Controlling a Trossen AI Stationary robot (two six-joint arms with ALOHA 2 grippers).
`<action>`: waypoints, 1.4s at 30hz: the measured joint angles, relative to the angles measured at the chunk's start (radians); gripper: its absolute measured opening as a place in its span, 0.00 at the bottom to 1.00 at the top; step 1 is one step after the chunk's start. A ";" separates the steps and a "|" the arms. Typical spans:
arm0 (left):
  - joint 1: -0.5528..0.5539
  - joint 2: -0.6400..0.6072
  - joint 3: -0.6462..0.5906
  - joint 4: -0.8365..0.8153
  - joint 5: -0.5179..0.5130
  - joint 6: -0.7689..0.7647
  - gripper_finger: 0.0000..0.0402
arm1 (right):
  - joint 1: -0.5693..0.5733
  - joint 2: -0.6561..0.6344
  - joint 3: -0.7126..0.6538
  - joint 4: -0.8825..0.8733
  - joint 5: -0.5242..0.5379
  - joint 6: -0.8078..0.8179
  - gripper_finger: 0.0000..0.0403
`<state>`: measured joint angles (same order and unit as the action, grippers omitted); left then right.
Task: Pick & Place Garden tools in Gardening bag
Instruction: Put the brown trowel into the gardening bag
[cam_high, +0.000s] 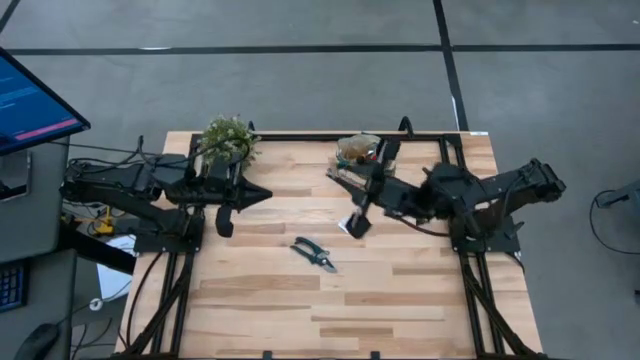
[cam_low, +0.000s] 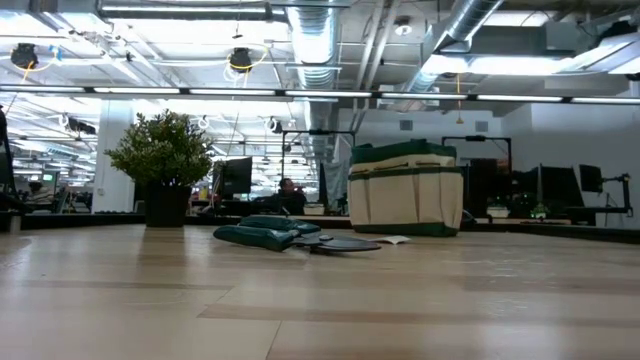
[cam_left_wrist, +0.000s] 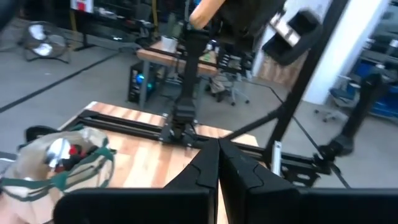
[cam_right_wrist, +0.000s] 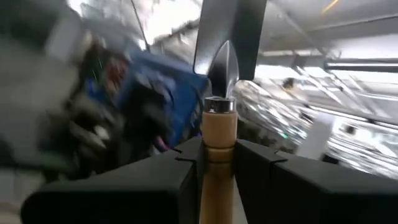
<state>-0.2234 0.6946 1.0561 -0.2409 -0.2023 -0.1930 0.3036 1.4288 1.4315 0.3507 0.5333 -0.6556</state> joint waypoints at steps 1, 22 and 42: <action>0.000 0.002 0.000 0.004 -0.015 -0.002 0.01 | -0.016 0.000 0.000 -0.031 0.006 -0.017 0.14; 0.000 0.062 0.000 0.115 -0.320 -0.007 0.01 | -0.299 0.000 0.000 -0.489 0.104 -0.222 0.14; 0.000 0.146 0.000 0.163 -0.382 -0.006 0.01 | -0.515 0.000 0.176 -0.692 0.049 -0.313 0.14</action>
<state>-0.2234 0.8402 1.0561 -0.0780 -0.5841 -0.1989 -0.2116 1.4288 1.6072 -0.3413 0.5825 -0.9686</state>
